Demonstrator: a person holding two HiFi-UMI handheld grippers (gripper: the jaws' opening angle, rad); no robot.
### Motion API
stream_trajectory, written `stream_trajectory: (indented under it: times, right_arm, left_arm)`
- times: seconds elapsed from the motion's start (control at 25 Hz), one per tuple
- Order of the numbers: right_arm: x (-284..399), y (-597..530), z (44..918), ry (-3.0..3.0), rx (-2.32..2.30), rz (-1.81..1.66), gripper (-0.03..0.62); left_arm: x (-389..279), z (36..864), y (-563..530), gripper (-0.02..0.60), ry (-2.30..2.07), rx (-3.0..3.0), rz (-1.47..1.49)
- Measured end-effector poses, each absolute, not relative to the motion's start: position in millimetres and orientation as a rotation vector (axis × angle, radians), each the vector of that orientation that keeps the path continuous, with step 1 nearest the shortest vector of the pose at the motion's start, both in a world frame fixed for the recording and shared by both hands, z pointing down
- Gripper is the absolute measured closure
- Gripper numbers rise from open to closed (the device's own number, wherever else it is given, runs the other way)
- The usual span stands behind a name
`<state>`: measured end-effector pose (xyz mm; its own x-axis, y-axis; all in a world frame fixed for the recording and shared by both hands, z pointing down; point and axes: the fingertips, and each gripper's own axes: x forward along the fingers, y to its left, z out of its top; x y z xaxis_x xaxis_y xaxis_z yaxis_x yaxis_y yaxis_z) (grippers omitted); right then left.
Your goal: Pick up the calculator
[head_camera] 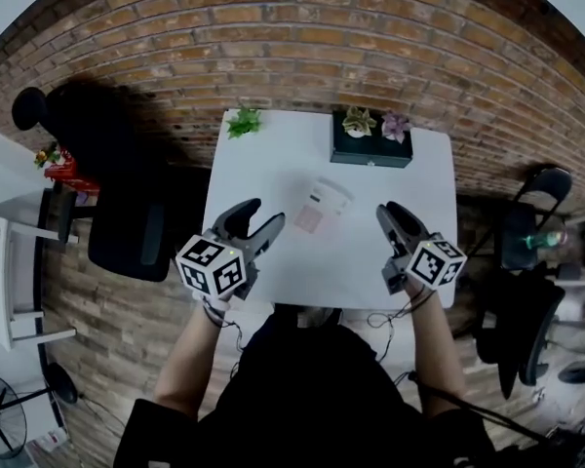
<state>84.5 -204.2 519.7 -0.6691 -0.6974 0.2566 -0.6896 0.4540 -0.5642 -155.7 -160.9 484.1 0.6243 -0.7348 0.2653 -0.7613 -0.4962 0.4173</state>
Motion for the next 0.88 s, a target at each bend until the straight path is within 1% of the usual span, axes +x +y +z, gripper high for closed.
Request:
stream_trajectory:
  times: [0.12, 0.28, 0.44, 0.64, 0.88]
  right_arm:
    - [76.1, -209.4, 547.4, 2.691, -1.290, -1.079, 0.442]
    - [63.3, -218.6, 572.4, 2.723, -1.294, -1.106, 0.451]
    - [57.8, -224.9, 605.1, 2.820, -1.250, -1.133, 0.430]
    - [57.8, -227.9, 658.9, 2.915, -1.174, -1.258, 0.407]
    - [48.3, -242.0, 693.9, 3.002, -1.070, -1.331, 0.396]
  left_arm:
    - [-166.1, 497.8, -171.6, 0.331, -1.125, 2.353, 0.095]
    - [-168.5, 522.7, -182.4, 0.331, -1.063, 2.338, 0.151]
    - [-159.1, 541.8, -187.5, 0.331, -1.040, 2.299, 0.177]
    - [-143.0, 561.8, -189.3, 0.331, -1.039, 2.240, 0.205]
    - [-127.9, 575.7, -192.4, 0.331, -1.052, 2.199, 0.229]
